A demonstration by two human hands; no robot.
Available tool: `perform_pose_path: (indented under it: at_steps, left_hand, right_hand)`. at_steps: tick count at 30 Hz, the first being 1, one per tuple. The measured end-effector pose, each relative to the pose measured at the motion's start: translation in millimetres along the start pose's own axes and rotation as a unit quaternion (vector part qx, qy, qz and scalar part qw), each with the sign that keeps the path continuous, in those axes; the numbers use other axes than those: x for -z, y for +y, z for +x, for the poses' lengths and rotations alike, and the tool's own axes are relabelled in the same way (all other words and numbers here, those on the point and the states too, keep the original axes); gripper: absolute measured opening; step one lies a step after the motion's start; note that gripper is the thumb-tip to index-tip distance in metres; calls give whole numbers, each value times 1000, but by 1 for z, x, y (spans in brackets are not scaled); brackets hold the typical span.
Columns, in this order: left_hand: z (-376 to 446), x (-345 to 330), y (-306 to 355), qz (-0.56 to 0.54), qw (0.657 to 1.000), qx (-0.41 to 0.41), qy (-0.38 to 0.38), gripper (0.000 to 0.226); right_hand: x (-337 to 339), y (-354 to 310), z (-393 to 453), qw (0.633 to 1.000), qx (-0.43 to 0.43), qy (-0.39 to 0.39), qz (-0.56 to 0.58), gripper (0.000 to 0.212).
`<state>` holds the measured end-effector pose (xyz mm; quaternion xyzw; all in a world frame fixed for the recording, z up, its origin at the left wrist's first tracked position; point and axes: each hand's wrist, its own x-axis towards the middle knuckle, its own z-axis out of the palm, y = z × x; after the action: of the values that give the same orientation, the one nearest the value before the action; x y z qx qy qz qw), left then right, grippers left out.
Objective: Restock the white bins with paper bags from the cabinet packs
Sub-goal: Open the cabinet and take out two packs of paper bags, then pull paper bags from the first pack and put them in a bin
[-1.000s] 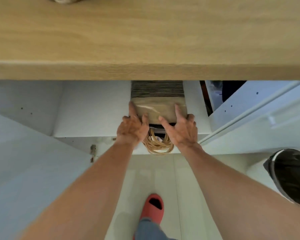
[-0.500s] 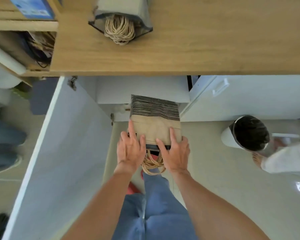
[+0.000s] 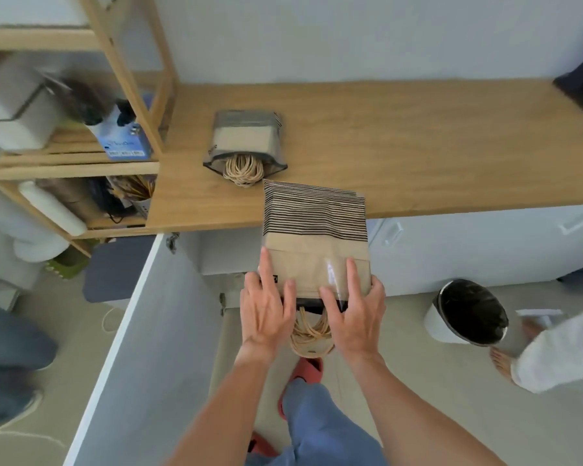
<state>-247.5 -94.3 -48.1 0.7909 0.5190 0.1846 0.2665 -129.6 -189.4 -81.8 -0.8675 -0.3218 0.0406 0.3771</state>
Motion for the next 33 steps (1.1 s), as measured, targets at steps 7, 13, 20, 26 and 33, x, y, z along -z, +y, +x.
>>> perform_pose_path:
  at_steps: [7,13,20,26,33]
  left_hand:
    - [96,-9,46,206,968,-146,1,71]
    - [198,-38,71,251,956,-146,-33,89]
    - [280,-94,78,307,941,-112,-89,49]
    - [316,-122,88,223,972,30,-68,57]
    - [349,-125,92,200,978,56,-22,61]
  right_hand:
    - [7,-17,118,999,22,15,-37,74]
    - [-21,-10,216,998,3,-10,-65,70]
    - [-62,9,308,989,1,-68,-130,68]
    - [-86,21,351,975,29,-76,-205,69]
    - [-99,11,375,972,23,-65,-227,71]
